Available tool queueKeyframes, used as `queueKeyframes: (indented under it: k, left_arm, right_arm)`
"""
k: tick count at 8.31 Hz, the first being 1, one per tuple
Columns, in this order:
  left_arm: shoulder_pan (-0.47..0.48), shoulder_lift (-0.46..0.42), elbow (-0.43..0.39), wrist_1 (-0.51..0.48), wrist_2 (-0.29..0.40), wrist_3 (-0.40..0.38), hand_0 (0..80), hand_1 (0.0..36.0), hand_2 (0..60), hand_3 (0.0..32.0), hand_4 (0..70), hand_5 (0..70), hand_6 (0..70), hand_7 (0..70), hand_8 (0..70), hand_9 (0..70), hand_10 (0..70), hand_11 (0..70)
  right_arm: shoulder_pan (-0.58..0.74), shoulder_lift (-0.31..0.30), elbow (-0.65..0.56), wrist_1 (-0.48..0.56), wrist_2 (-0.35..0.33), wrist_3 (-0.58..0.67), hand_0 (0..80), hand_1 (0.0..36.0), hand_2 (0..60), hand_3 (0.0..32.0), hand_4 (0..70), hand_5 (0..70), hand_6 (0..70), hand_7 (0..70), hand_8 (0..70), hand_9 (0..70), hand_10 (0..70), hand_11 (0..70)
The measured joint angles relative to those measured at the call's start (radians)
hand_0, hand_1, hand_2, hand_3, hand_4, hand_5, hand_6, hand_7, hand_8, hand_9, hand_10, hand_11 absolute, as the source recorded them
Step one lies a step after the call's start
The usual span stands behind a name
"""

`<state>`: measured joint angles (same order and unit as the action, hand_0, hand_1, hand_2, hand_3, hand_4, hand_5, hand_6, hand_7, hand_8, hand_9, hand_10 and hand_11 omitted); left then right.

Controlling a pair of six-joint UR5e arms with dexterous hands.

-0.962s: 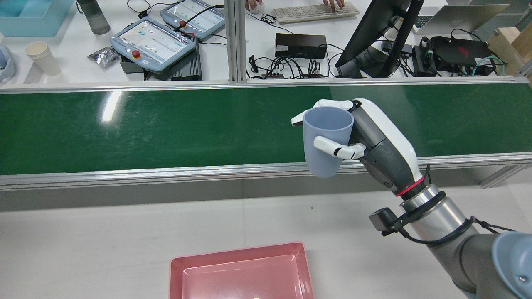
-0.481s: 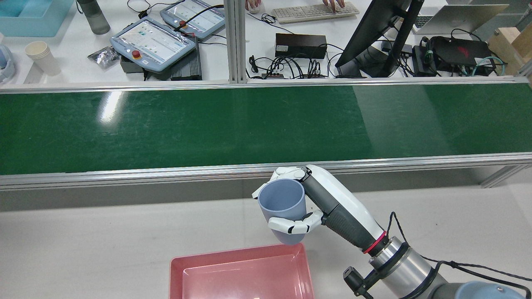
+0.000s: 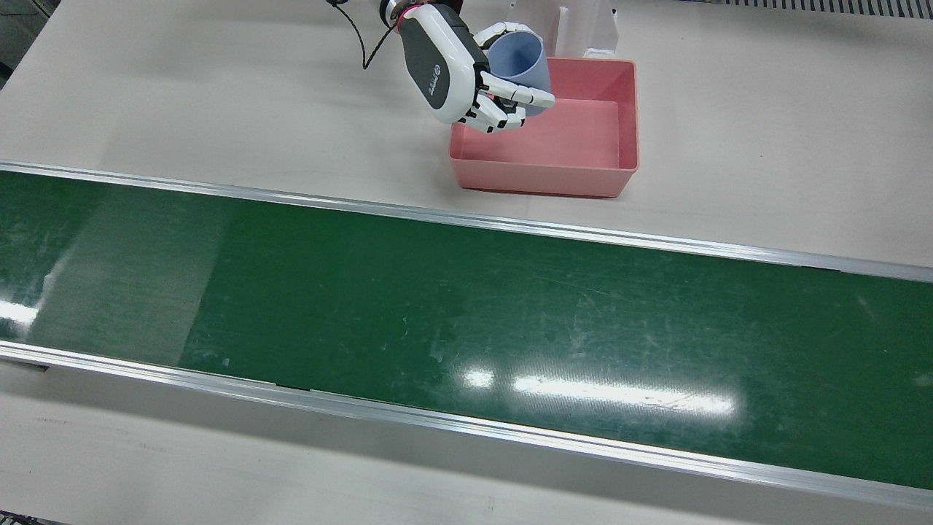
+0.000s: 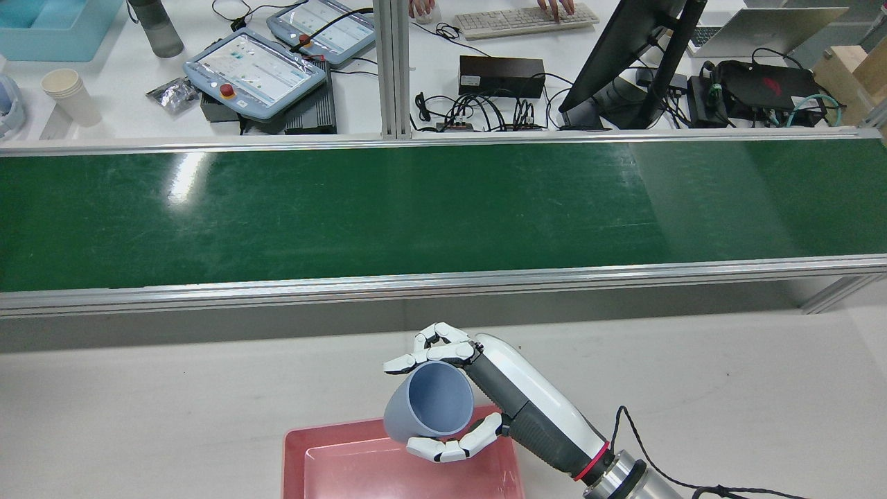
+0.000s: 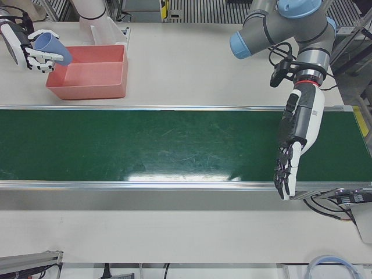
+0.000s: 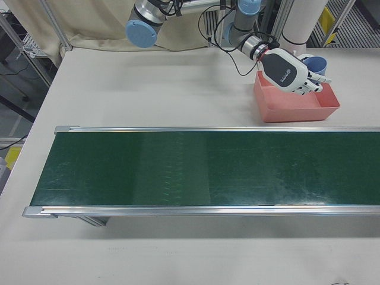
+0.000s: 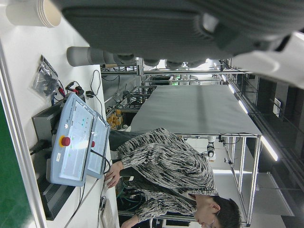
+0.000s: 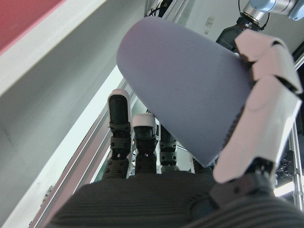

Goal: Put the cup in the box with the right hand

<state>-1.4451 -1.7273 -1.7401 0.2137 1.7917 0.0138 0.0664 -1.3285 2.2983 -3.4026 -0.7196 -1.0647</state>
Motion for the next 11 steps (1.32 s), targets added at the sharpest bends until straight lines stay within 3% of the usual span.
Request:
queueKeyframes:
  k: [1,3,6,9,11]
  left_arm:
    - [0.0,0.0,0.0,0.0,0.0,0.0,0.0,0.0,0.0,0.0,0.0,0.0,0.0,0.0,0.0,0.0,0.0,0.0]
    - [0.0,0.0,0.001,0.0,0.0,0.0,0.0,0.0,0.0,0.0,0.0,0.0,0.0,0.0,0.0,0.0,0.0,0.0]
    - [0.0,0.0,0.001,0.0,0.0,0.0,0.0,0.0,0.0,0.0,0.0,0.0,0.0,0.0,0.0,0.0,0.0,0.0]
    - [0.0,0.0,0.001,0.0,0.0,0.0,0.0,0.0,0.0,0.0,0.0,0.0,0.0,0.0,0.0,0.0,0.0,0.0]
    - [-0.001,0.0,0.0,0.0,0.0,0.0,0.0,0.0,0.0,0.0,0.0,0.0,0.0,0.0,0.0,0.0,0.0,0.0]
  right_arm:
    - [-0.015,0.022,-0.007,0.002,0.001,-0.006,49.2,12.5,0.0,0.0,0.0,4.5,0.0,0.0,0.7,3.1,0.0,0.0]
    - [-0.038,0.042,-0.012,0.003,0.0,-0.008,49.4,11.0,0.0,0.0,0.0,4.6,0.0,0.0,2.4,4.6,0.0,0.0]
    - [-0.033,0.035,0.024,0.002,-0.003,0.001,48.7,12.1,0.0,0.0,0.0,4.9,0.3,0.0,4.3,6.4,0.0,0.0]
    - [0.163,-0.063,0.123,-0.01,-0.03,0.126,49.7,14.6,0.0,0.0,0.0,5.1,1.8,0.0,3.6,6.8,0.0,0.0]
    - [0.362,-0.138,0.099,-0.053,-0.116,0.32,50.2,14.9,0.0,0.0,0.0,5.5,2.5,1.4,4.4,7.4,0.0,0.0]
